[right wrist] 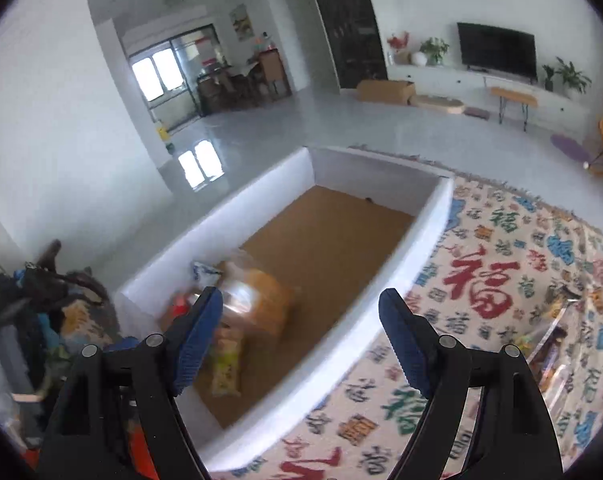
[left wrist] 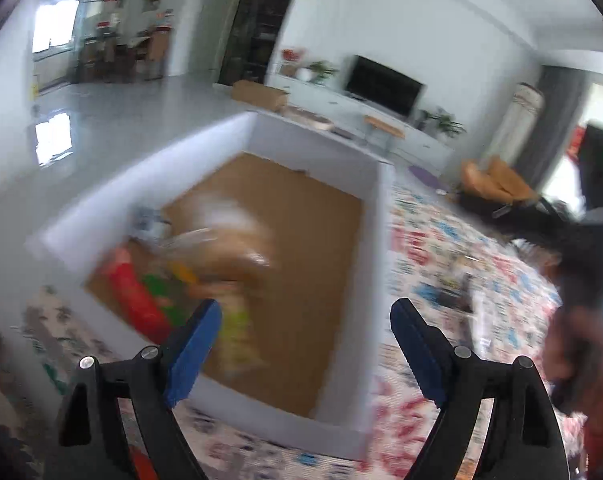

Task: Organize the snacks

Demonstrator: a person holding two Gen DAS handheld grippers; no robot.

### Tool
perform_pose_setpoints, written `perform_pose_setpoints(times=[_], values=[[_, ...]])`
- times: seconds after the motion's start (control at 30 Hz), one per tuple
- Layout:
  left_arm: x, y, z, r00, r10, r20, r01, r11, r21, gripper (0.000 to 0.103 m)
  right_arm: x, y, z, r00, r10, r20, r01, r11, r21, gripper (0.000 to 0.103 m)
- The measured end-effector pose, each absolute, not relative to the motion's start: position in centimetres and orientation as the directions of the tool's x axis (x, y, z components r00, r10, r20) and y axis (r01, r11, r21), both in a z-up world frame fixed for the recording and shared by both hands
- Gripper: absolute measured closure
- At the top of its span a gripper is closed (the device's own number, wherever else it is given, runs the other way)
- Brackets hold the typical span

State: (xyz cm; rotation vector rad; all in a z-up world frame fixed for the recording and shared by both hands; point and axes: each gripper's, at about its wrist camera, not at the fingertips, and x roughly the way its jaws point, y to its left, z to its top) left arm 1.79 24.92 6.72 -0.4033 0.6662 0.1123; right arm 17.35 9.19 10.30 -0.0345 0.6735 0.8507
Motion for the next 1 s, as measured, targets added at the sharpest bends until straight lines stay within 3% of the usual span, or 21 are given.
perform_pose_setpoints(times=[0.07, 0.17, 0.27, 0.53, 0.77, 1.0], values=[[2.4, 20.4, 7.8, 0.796, -0.131, -0.59, -0.112, 0.927, -0.357, 0.016, 17.9, 5.5, 7.7, 0.53, 0.616, -0.583, -0.666, 0.728, 0.163, 0.02], [2.8, 12.9, 7.7, 0.766, -0.317, -0.559, 0.086, 0.913, -0.399, 0.0, 18.7, -1.3, 2.9, 0.617, 0.47, -0.632, -0.565, 0.823, 0.06, 0.02], [4.5, 6.3, 5.3, 0.653, -0.459, -0.602, 0.235, 0.879, -0.415, 0.0, 19.5, -8.9, -1.2, 0.683, 0.3, -0.666, -0.425, 0.905, -0.029, 0.02], [10.1, -0.7, -2.5, 0.602, -0.292, -0.743, 0.232, 0.955, -0.187, 0.0, 18.4, -26.9, -7.4, 0.687, -0.014, -0.727, -0.013, 0.999, -0.031, 0.02], [13.0, -0.7, -6.3, 0.576, -0.226, -0.786, 0.166, 0.973, -0.158, 0.001, 17.4, -29.7, -9.2, 0.669, -0.011, -0.743, 0.066, 0.997, 0.045, 0.02], [13.0, -1.0, -6.4, 0.593, -0.2, -0.78, 0.168, 0.978, -0.123, 0.001, 17.5, -30.3, -9.7, 0.656, 0.012, -0.755, 0.075, 0.994, 0.081, 0.016]])
